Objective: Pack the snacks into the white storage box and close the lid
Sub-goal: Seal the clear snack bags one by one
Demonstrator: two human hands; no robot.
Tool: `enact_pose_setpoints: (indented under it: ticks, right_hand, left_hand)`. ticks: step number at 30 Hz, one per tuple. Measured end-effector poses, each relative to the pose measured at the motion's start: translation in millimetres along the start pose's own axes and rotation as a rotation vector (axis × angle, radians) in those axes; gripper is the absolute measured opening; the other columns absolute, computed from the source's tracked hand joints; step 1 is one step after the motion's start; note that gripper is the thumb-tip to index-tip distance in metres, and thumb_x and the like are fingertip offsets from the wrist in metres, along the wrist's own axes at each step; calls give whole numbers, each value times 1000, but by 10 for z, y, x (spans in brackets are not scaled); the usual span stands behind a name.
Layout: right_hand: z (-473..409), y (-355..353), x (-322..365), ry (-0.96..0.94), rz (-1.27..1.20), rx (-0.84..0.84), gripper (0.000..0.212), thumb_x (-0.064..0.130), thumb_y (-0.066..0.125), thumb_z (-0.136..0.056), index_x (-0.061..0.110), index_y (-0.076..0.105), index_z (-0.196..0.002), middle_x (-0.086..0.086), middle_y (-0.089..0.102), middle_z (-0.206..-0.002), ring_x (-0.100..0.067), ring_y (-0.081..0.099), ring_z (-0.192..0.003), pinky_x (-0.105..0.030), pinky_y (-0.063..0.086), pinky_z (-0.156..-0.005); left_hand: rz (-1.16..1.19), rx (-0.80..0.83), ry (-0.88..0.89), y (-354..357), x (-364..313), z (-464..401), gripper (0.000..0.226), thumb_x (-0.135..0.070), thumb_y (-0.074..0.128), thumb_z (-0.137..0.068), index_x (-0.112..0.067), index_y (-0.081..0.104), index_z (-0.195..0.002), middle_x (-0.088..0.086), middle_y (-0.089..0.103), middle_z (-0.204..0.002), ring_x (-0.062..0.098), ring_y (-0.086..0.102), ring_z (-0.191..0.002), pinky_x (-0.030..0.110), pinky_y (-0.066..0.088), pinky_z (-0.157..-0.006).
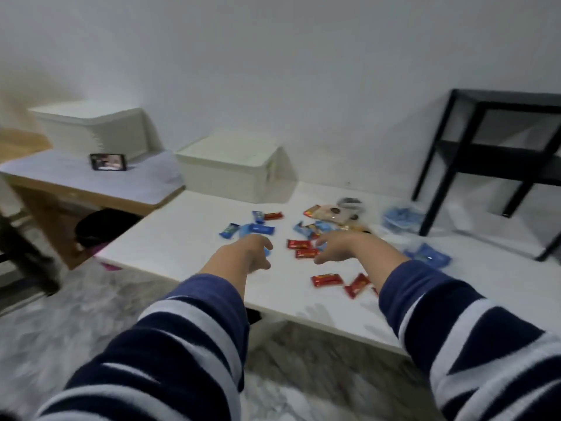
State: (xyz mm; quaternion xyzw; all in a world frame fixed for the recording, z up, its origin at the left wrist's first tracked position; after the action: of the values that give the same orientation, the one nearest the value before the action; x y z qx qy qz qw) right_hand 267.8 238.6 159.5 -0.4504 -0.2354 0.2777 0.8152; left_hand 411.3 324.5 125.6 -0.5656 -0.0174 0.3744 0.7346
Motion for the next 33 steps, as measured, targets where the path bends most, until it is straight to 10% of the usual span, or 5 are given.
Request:
enact_pose_setpoints:
  ticks: [13, 28, 33]
  right_hand:
    - [-324, -8, -2317, 237, -180, -11, 59, 37, 52, -95, 18, 33, -148, -2, 29, -156, -22, 30, -142, -32, 26, -113]
    - [-2024, -638, -2458, 355, -416, -157, 46, 29, 49, -96, 9, 50, -137, -11, 47, -143, -28, 49, -127, -35, 43, -104]
    - [-2687, -622, -2566, 554, -863, -347, 41, 23, 51, -90, 0, 55, -124, -18, 64, -115, -32, 66, -100, -42, 56, -88]
  left_hand:
    - [-123, 123, 205, 734, -1849, -1371, 49, -17, 62, -90, -18, 48, -136, 8, 51, -139, 26, 50, -126, 38, 41, -107]
    - [-122, 70, 319, 306, -1905, -3282, 51, -13, 58, -90, -19, 45, -139, 6, 44, -144, 24, 46, -129, 31, 39, -106]
    - [-75, 62, 347, 272, -1913, -3800, 58, -15, 56, -91, -19, 35, -145, 7, 36, -149, 26, 37, -136, 33, 32, -110]
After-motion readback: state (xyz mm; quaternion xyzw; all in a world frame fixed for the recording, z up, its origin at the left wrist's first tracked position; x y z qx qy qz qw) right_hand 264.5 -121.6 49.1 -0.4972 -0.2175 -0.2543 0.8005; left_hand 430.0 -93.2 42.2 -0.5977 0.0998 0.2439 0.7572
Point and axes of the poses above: each hand's wrist, its own z-axis away from the middle knuckle, its own y-axis out of the palm, x = y × z, the point moved 9 cm from there along -z, towards the middle knuckle
